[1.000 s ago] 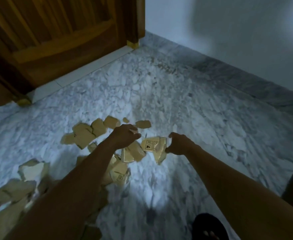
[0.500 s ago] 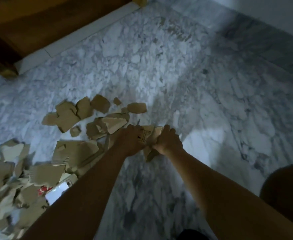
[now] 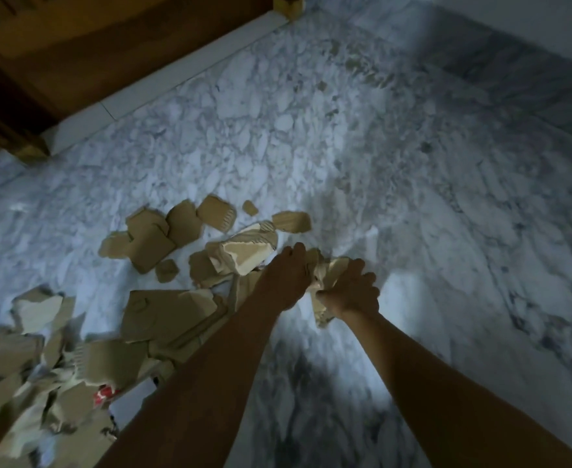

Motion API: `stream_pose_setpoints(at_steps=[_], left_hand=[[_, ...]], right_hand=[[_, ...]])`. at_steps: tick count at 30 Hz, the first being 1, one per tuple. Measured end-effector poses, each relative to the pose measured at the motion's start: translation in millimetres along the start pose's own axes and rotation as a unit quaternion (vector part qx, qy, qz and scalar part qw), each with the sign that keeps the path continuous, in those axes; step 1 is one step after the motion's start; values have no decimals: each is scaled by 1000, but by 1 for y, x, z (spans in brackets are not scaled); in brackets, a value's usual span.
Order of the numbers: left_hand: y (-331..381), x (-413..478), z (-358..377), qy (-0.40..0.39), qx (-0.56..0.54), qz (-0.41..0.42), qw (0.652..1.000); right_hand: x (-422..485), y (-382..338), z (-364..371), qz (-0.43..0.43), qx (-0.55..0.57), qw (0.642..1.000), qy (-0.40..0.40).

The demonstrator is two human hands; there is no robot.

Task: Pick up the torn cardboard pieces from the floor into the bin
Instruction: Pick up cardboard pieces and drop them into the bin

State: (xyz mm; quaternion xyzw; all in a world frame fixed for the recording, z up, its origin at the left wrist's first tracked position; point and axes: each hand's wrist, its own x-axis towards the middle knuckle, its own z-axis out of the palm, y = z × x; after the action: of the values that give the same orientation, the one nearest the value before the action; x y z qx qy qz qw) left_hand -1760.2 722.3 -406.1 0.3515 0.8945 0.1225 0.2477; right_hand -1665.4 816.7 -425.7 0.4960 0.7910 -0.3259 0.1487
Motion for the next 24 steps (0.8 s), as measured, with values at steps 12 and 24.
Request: stream_pose_setpoints(at_steps=[12, 24], left_hand=[[-102, 18, -67, -40, 85, -109, 990], [-109, 10, -35, 116, 1, -45, 992]], right_hand=[[-8, -24, 5, -7, 9, 1000, 3], [66, -118, -20, -210, -218, 953, -13]])
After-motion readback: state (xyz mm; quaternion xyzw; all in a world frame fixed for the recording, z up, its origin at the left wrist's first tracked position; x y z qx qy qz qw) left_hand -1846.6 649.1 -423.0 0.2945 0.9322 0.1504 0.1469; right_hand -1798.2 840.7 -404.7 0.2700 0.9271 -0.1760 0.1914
